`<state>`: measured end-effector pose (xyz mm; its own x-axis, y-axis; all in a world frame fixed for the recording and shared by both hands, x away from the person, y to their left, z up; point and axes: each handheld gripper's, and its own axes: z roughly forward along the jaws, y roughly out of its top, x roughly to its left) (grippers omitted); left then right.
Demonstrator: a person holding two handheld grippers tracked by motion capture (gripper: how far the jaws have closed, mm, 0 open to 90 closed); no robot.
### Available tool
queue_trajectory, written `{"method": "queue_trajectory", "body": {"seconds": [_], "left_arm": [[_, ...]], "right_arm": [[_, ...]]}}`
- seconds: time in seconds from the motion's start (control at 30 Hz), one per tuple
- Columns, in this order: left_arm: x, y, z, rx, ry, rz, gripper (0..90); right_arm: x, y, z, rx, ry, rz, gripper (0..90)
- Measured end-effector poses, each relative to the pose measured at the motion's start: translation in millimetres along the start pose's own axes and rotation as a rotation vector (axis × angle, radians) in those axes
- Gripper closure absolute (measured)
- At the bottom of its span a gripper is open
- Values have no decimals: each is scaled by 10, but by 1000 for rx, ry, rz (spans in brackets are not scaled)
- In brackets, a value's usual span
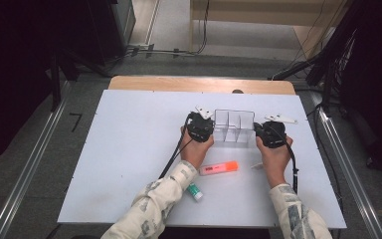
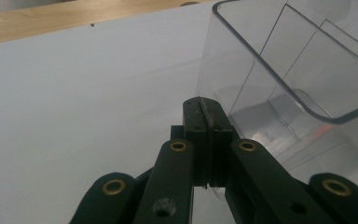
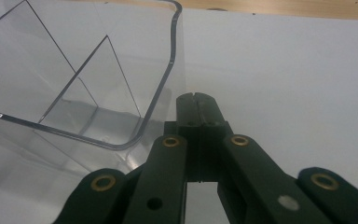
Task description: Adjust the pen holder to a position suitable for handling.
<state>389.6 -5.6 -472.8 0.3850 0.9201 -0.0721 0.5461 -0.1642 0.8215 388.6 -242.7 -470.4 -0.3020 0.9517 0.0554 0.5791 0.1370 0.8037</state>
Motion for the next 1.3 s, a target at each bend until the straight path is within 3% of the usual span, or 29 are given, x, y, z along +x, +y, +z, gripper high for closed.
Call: {"method": "queue_trajectory", "body": {"seconds": [0.07,0.3,0.63,0.83,1.0,1.3], "left_arm": [[21,0,-7,6,2,3,841],[60,-8,-35,5,11,5,814],[203,-65,-68,6,70,-8,498],[278,-101,-94,15,81,-18,319],[298,-115,-116,24,86,-19,259],[290,-124,-188,22,74,-15,253]], "right_arm": [[0,-1,2,1,0,1,885],[-1,-14,21,6,-8,-1,860],[-82,-54,7,14,-31,33,654],[-124,-77,16,23,-44,46,491],[-147,-90,14,32,-51,44,449],[-181,-125,-28,38,-58,42,408]]}}
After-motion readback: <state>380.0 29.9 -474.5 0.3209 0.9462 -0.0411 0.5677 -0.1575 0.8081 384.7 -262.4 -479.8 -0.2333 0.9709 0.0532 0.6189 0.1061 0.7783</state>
